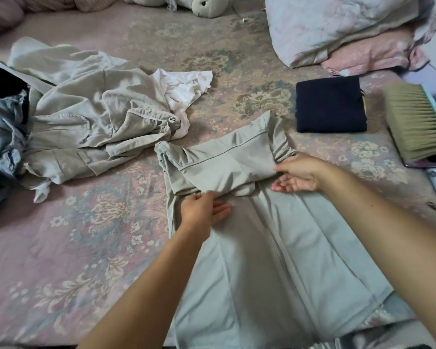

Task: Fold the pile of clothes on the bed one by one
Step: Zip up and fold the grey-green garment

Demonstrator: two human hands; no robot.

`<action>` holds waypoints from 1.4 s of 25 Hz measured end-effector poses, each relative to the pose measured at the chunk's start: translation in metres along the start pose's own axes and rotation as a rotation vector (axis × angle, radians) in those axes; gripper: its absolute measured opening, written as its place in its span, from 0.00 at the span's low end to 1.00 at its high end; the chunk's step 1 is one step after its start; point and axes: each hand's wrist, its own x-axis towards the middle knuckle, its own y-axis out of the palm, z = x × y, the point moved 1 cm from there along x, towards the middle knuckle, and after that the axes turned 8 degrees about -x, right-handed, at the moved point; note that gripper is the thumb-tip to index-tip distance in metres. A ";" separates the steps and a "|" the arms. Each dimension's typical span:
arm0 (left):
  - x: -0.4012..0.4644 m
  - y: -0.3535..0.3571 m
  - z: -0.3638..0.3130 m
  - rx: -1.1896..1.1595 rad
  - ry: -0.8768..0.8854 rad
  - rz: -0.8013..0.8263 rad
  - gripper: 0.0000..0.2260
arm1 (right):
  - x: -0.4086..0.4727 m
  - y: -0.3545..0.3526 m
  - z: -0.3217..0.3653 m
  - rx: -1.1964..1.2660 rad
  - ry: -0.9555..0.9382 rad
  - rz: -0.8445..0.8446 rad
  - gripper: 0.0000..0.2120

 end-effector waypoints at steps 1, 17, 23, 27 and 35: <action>0.001 0.004 -0.003 -0.061 -0.047 0.025 0.03 | 0.001 0.004 0.001 0.060 0.011 0.027 0.08; -0.003 0.040 -0.052 -0.258 0.265 -0.059 0.14 | 0.015 0.008 0.049 0.502 -0.278 -0.182 0.11; 0.005 0.008 0.005 -0.133 0.130 -0.129 0.11 | 0.022 0.011 -0.003 0.032 -0.114 -0.387 0.15; 0.000 -0.003 -0.026 0.218 0.205 -0.033 0.07 | 0.021 0.001 0.005 -0.412 -0.176 -0.505 0.19; 0.055 -0.006 -0.089 0.444 0.330 -0.216 0.15 | 0.060 -0.002 0.032 -0.734 -0.317 -0.697 0.21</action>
